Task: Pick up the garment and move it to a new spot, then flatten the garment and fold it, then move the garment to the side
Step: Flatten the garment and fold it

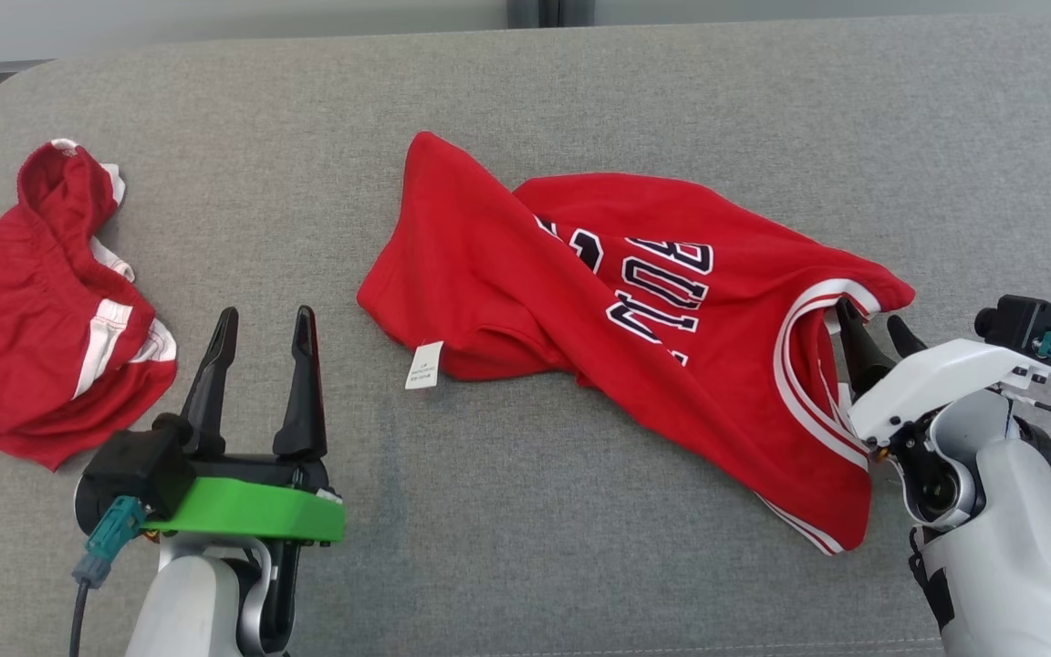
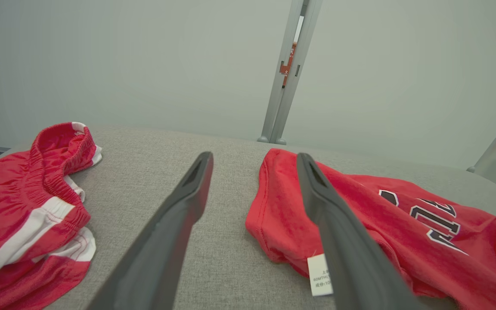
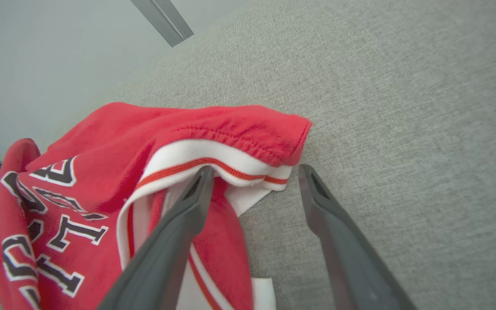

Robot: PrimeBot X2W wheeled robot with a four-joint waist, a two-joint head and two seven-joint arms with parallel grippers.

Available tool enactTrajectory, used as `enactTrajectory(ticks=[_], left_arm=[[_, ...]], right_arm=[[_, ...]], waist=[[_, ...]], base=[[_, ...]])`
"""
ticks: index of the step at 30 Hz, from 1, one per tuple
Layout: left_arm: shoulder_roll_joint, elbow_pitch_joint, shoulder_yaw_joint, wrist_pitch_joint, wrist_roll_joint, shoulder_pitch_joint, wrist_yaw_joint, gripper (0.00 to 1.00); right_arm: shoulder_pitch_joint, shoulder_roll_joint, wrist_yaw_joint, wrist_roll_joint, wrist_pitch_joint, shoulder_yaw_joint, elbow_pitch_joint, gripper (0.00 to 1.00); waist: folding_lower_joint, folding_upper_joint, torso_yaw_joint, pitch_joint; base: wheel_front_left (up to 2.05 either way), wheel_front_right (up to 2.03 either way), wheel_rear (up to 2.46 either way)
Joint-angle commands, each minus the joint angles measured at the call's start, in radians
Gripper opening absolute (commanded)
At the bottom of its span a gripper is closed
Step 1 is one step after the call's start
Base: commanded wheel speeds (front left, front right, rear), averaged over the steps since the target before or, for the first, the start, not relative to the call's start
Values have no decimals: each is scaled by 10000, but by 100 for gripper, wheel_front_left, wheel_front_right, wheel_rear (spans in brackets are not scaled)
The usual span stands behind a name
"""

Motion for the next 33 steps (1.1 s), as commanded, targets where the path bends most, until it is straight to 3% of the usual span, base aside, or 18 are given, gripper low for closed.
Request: enactTrajectory(ticks=[1, 5, 10, 25, 26, 27, 33], left_arm=[[15, -47, 20, 7, -23, -156, -37, 100], [15, -72, 8, 7, 60, -198, -37, 100], [16, -71, -28, 7, 80, -218, -37, 100], [16, -76, -140, 7, -30, -330, -38, 100], [16, -82, -116, 7, -57, -316, -38, 100], [16, -85, -105, 7, -78, -307, -38, 100], [16, -112, -71, 7, -147, -256, -38, 100]], right_arm=[[-36, -14, -1, 347, 72, 45, -76, 100], [60, -54, -1, 1712, 21, 175, -402, 100], [351, -335, -1, 2601, 136, 498, -883, 100], [-816, -819, 0, 2662, 403, 913, 177, 100], [-927, -861, 0, 2699, 268, 976, 170, 27], [-956, -921, 0, 2615, 212, 1031, 146, 0], [-1219, -1303, 0, 1955, -433, 1178, 139, 0]], waist=[[0, 0, -31, 21], [0, 0, -101, 61], [0, 0, -126, 46], [0, 0, 59, 330], [0, 0, 104, 352], [0, 0, 123, 358], [0, 0, 234, 336]], base=[[0, 0, 0], [0, 0, 0], [0, 0, 0], [0, 0, 0], [0, 0, 0], [0, 0, 0], [0, 0, 0]])
